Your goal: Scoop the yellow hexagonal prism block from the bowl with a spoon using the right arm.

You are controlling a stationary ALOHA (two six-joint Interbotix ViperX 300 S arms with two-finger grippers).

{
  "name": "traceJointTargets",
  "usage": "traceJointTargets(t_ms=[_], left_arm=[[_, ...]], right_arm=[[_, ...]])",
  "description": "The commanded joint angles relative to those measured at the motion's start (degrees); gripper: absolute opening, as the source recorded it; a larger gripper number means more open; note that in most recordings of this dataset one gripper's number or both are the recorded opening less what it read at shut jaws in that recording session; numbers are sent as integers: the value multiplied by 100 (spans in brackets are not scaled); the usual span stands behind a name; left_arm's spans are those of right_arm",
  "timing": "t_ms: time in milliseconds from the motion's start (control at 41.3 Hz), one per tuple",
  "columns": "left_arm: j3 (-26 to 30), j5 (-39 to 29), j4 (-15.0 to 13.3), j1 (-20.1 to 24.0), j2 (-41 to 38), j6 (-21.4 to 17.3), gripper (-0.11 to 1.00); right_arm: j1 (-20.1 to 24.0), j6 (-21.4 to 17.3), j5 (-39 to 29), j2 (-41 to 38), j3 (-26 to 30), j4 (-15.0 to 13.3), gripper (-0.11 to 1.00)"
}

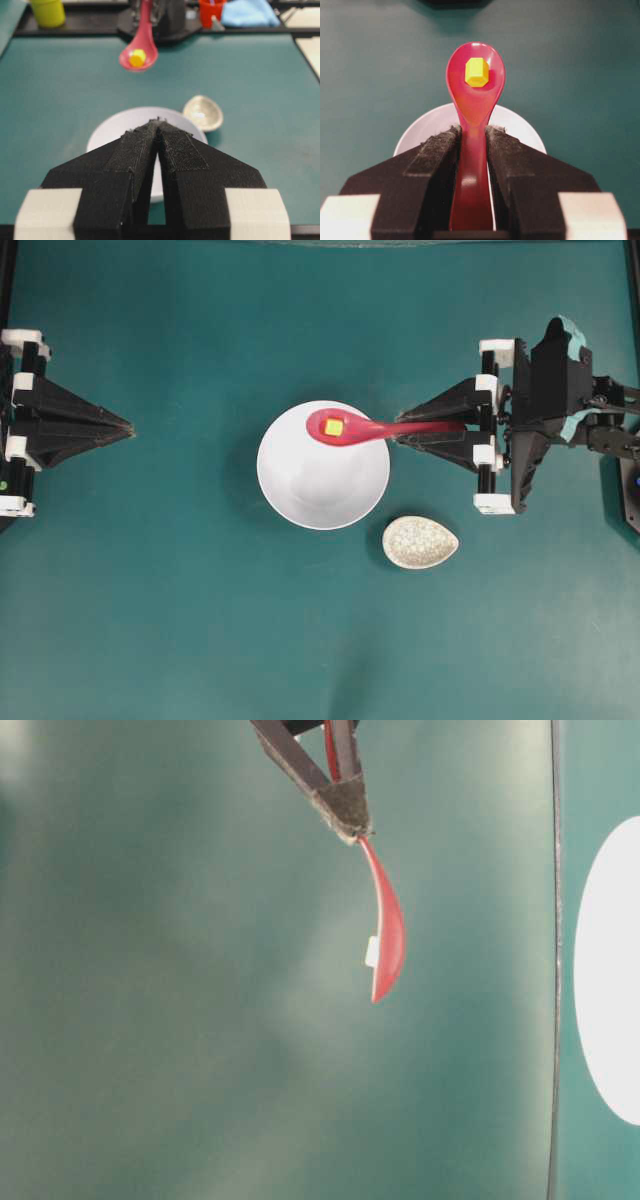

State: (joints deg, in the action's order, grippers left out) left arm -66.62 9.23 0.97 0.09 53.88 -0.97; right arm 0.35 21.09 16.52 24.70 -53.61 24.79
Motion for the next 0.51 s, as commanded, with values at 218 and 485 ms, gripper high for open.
traceJointTargets(t_ms=[218,485], left_arm=[[105,26,18,0,-18,0,5],[114,18,18,0,9,0,5]], right_arm=[[18,-53,26,88,149,-18,24],[62,-88,18,88,158,0,24]])
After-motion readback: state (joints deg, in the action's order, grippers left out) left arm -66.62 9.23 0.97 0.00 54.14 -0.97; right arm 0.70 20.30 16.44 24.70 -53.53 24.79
